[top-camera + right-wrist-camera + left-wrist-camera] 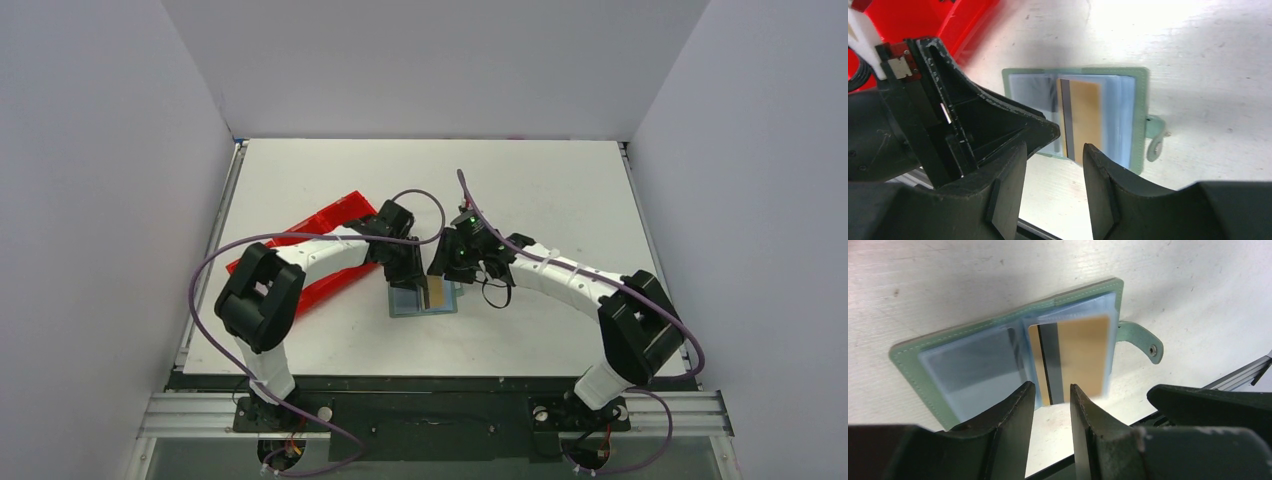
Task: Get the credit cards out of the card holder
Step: Remove the credit card from the card holder.
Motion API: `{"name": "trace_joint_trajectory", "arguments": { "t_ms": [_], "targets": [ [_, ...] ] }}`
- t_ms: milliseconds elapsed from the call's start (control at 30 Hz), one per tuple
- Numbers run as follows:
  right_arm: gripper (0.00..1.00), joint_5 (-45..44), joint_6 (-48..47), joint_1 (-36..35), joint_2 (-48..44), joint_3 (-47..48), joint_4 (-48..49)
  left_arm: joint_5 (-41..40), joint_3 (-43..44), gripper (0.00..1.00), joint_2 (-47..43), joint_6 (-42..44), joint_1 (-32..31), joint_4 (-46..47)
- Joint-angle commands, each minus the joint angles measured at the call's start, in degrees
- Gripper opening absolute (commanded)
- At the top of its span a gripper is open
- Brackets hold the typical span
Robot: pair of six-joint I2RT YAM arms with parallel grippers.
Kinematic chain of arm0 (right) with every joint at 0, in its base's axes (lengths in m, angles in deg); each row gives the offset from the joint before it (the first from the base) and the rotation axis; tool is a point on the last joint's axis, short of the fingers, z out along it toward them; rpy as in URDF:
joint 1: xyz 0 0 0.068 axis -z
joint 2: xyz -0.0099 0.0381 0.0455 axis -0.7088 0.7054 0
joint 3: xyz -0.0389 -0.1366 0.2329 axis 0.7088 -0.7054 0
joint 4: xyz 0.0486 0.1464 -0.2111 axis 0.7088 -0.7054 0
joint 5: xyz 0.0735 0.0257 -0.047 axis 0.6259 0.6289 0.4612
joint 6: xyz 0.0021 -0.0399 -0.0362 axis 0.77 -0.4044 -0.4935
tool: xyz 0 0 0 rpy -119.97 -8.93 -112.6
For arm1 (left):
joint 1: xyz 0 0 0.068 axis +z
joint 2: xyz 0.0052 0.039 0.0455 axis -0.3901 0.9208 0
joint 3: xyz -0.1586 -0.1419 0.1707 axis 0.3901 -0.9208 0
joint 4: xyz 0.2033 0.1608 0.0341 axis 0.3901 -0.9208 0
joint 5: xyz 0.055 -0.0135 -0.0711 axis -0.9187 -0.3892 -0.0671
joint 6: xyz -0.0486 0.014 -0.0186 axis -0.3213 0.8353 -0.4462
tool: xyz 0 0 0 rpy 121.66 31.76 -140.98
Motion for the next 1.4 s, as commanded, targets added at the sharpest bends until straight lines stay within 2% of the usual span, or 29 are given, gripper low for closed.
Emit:
{"name": "trace_joint_trajectory", "arguments": {
  "t_ms": [0, 233, 700, 967, 1367],
  "targets": [
    [0.42, -3.7, -0.9, 0.9, -3.0, -1.4, -0.9, 1.3, 3.4, 0.30, 1.3, -0.4, -1.3, 1.8],
    [0.39, -5.1, -2.1, 1.0, -2.4, -2.0, -2.2, 0.5, 4.0, 0.30, 1.9, -0.8, -1.7, 1.2],
    [0.16, -4.4, -3.5, -0.8, 4.8, -0.9, -1.6, 1.2, 0.2, 0.31, -1.3, -0.7, 1.3, 2.1],
    [0.04, -6.1, -3.5, -1.1, 7.2, -1.6, -1.6, 5.0, -2.5, 0.31, -0.8, -2.0, 2.6, 6.7],
    [0.00, -7.5, -3.5, -1.7, 10.2, -2.1, -2.4, 7.5, -4.8, 0.30, -0.2, -3.6, 3.0, 11.1]
  ]
}}
